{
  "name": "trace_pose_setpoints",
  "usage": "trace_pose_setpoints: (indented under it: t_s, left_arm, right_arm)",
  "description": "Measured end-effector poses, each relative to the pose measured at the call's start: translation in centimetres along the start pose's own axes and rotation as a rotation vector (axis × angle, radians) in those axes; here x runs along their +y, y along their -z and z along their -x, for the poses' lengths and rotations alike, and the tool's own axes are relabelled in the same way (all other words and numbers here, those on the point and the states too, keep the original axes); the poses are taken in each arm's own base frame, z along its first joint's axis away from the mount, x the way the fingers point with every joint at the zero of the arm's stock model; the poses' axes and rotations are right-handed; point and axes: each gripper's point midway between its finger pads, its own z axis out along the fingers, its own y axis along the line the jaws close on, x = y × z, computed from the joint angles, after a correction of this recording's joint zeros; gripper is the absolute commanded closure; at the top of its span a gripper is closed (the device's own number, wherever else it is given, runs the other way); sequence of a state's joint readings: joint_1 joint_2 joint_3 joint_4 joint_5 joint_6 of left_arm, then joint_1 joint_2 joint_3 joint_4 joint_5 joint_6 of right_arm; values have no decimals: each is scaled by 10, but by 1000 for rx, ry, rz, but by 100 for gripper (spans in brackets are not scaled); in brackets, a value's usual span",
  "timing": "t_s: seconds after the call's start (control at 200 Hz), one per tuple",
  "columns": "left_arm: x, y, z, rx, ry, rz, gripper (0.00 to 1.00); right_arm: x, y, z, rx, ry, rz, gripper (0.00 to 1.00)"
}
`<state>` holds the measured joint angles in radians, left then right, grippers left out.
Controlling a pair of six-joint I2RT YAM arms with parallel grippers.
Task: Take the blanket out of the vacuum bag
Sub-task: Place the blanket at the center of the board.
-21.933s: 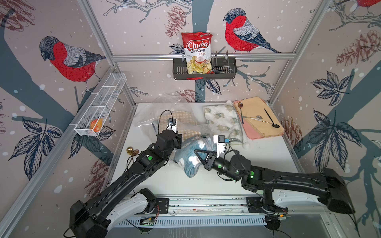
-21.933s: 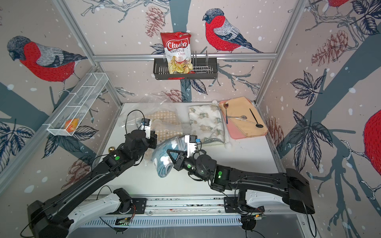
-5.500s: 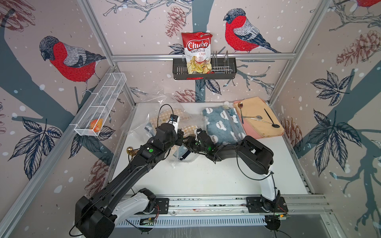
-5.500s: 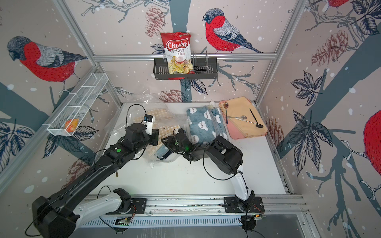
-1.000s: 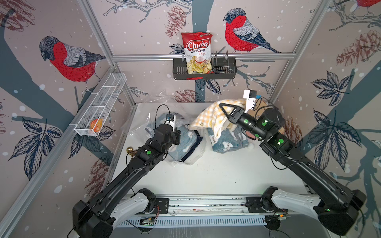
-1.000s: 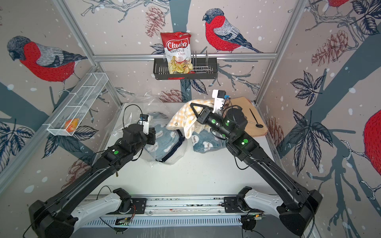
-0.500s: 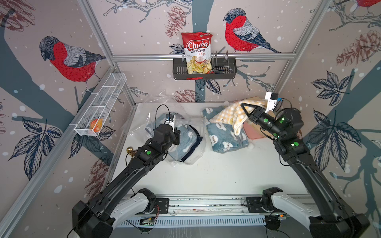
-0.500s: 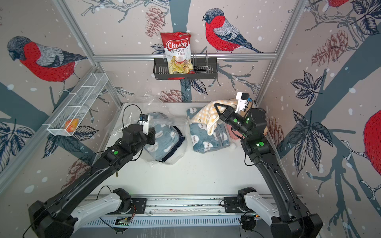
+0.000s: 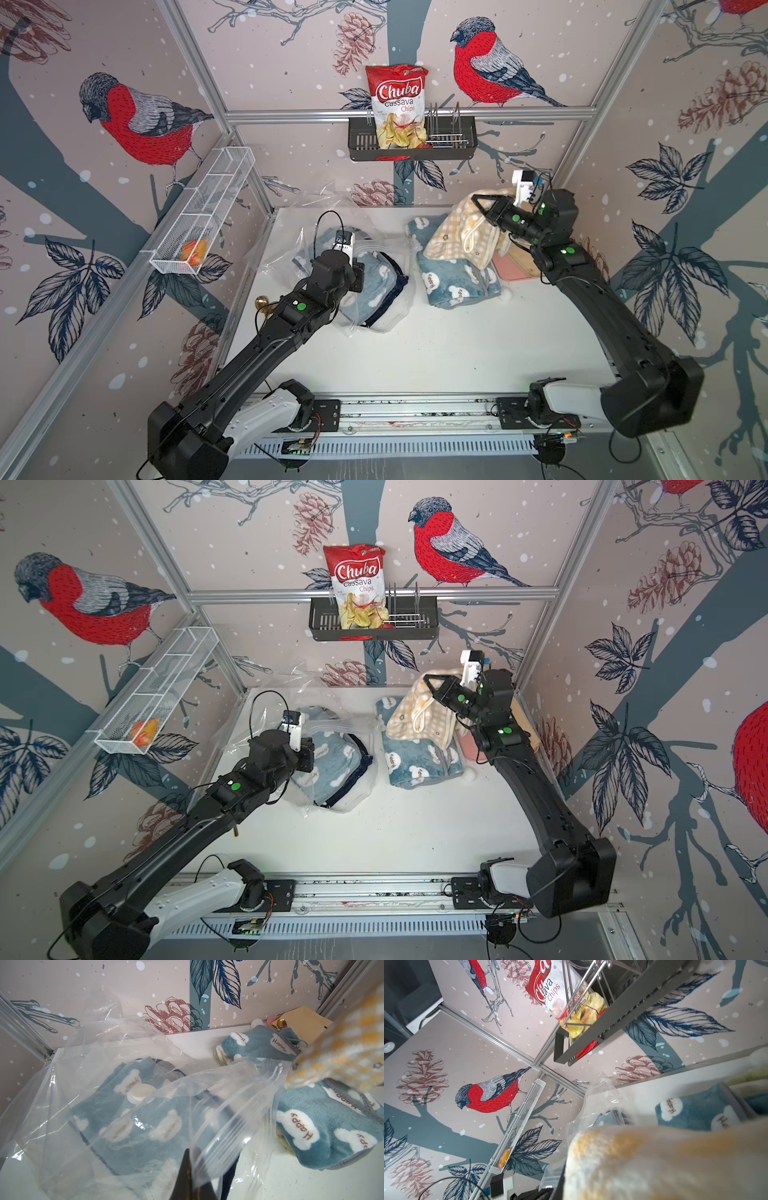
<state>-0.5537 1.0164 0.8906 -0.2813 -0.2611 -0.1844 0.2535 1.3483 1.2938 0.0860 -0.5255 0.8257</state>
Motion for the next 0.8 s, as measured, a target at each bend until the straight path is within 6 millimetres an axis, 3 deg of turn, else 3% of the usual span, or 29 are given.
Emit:
trace_pose_setpoints:
  t_s: [0.15, 0.225, 0.285, 0.38, 0.46, 0.55, 0.685, 0.8]
  left_arm:
    - [1, -1, -1, 5, 2, -1, 100]
    - [1, -2, -1, 7, 2, -5, 100]
    - [0, -1, -1, 6, 3, -10, 100]
    - [0, 0, 0, 0, 4, -12, 100]
    - [-1, 1, 1, 0, 5, -14, 100]
    - [-1, 0, 0, 3, 4, -17, 100]
    - [-2, 0, 0, 3, 5, -21, 100]
    - [-1, 3, 3, -8, 8, -22, 100]
  right_arm:
    - [9, -10, 31, -65, 51, 31, 100]
    - [-9, -12, 23, -78, 36, 16, 100]
    - [-41, -13, -7, -38, -26, -29, 100]
    - [-108, -6, -76, 43, -187, -173, 100]
    - [-138, 6, -119, 92, -279, -265, 100]
    - [-132, 12, -124, 71, -288, -273, 100]
    - [-118, 9, -98, -6, -275, -261, 100]
    - [-108, 0, -87, -18, -261, -245, 100]
